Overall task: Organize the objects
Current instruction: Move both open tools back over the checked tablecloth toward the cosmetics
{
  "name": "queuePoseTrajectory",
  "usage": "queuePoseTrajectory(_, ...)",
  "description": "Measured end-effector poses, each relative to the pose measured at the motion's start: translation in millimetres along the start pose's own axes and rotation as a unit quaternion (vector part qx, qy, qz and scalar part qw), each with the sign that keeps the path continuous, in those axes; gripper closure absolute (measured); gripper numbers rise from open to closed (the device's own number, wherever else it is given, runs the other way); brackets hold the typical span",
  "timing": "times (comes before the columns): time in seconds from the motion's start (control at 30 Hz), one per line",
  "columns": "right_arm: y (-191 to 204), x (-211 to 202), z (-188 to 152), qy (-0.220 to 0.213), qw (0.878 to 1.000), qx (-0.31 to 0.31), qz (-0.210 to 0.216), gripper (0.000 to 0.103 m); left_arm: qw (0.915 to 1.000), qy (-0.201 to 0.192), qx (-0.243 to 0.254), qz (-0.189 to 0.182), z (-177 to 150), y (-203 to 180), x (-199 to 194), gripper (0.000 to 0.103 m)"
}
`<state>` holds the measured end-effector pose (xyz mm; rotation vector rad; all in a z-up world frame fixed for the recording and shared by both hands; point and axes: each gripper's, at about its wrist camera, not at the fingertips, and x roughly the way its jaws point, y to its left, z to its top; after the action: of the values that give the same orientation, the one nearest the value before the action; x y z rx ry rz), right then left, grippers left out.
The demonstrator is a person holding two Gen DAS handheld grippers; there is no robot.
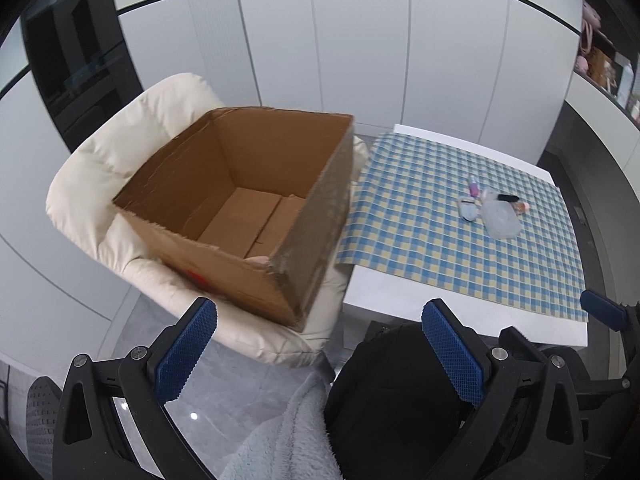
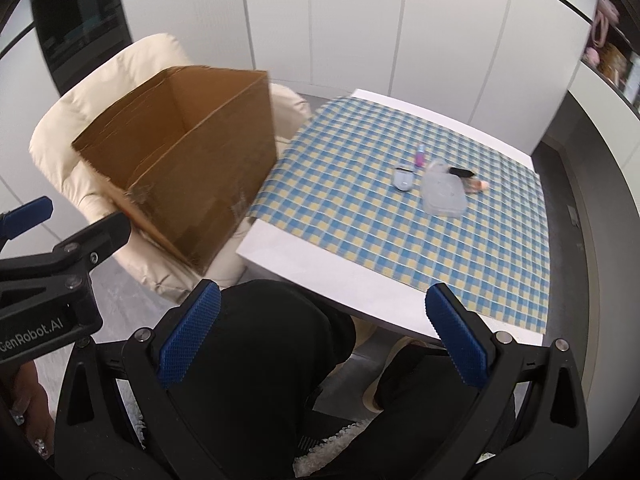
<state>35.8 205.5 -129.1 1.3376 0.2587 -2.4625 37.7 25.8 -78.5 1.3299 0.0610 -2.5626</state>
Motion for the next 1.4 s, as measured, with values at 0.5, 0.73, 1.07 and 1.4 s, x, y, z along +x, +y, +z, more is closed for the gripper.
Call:
queuePoseTrajectory(0.5,-68.3,11.2,-15.3,0.013,0.996,0.079,-0.039,0.0,0.9972,0.012,0.06,-0.042,12.1,-67.8,21.8,0.001)
queuePoseTrajectory(0.73,-92.0,13.8,-20.3,0.016,0.993,0.101,-0.057,0.0,0.9945,0.017,0.085,-0.058,15.2,-96.5,30.4,0.001)
queuePoseTrajectory(1.07,-109.0,22.8,-20.5,0.021,0.991,0.118,-0.056,0.0,0.9933,0.026,0.091,-0.067,22.0,-113.7,45.3,0.001)
queuePoseTrajectory(1.4,-126.4,47.6,-14.3,0.034,0.988,0.134,-0.064,0.0,0.9933,0.044,0.084,-0.066,32.9,-117.0,76.2,0.001)
